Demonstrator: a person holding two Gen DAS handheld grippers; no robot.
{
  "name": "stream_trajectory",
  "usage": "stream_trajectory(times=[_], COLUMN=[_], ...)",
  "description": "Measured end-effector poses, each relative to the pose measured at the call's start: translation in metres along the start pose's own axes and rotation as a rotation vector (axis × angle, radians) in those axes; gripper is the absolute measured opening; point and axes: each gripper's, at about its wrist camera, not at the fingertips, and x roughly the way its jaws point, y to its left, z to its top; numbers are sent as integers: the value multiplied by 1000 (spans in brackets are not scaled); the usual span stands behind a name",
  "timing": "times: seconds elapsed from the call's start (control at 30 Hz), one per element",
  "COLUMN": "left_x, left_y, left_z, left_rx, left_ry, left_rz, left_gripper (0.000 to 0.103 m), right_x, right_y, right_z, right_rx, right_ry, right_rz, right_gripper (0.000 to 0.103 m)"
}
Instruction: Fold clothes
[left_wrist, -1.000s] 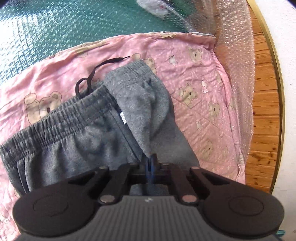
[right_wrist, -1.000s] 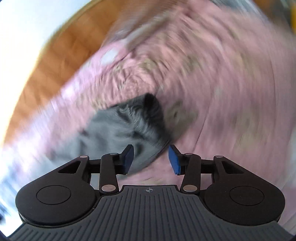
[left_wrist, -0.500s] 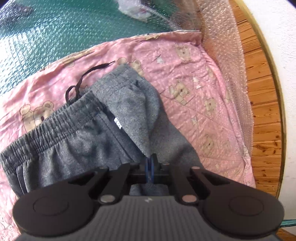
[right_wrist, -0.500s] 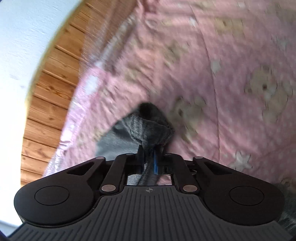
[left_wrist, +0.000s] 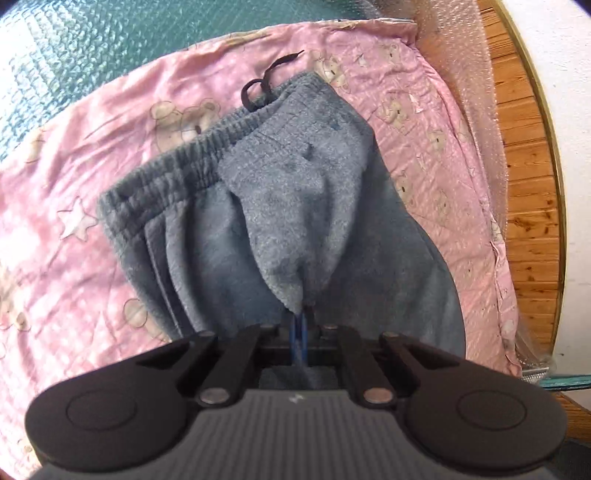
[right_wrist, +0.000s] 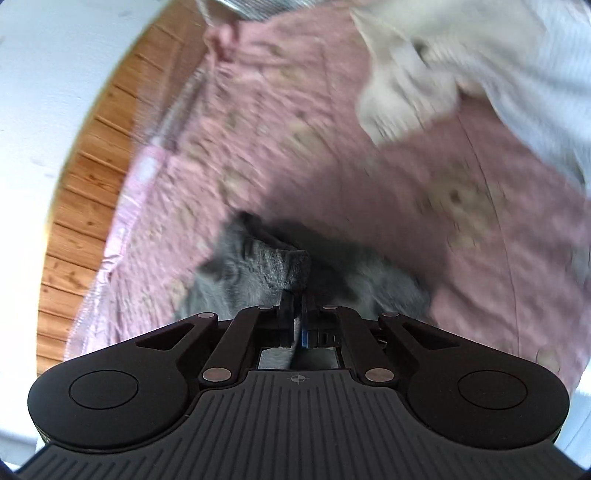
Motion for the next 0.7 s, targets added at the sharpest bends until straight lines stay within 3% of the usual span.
stream_trajectory(times=[0.1,0.23,0.27,0.37,0.47,0.53,0.7], left_x=[-3,-39,-47,-42,-16,-6,-16], left_y=[-23,-57,-60,-46,-16,-6,-49], left_z=[18,29,27,17,5,3,21], left_rx=[41,133,159,184,157,125,173], left_ry=[-28,-87,-89,-26,35,33,-40], left_rz=[-37,-93,-91,-42,54,69,31], left_gripper=[3,3,3,3,3,3,3], right_x=[-7,-43,-52,-50,-31,-20,-24], right_y=[11,34,39,11,-29,-40,4], right_z=[5,17,20,3,-18,-27,10], right_rx=[-13,-66,-79,-88,-34,-11,-87], right_ry=[-33,-115,-135,-106,-62,-37,-92], right_rz=[32,98,115,37,-47,-55,64], right_gripper=[1,1,1,1,1,1,0])
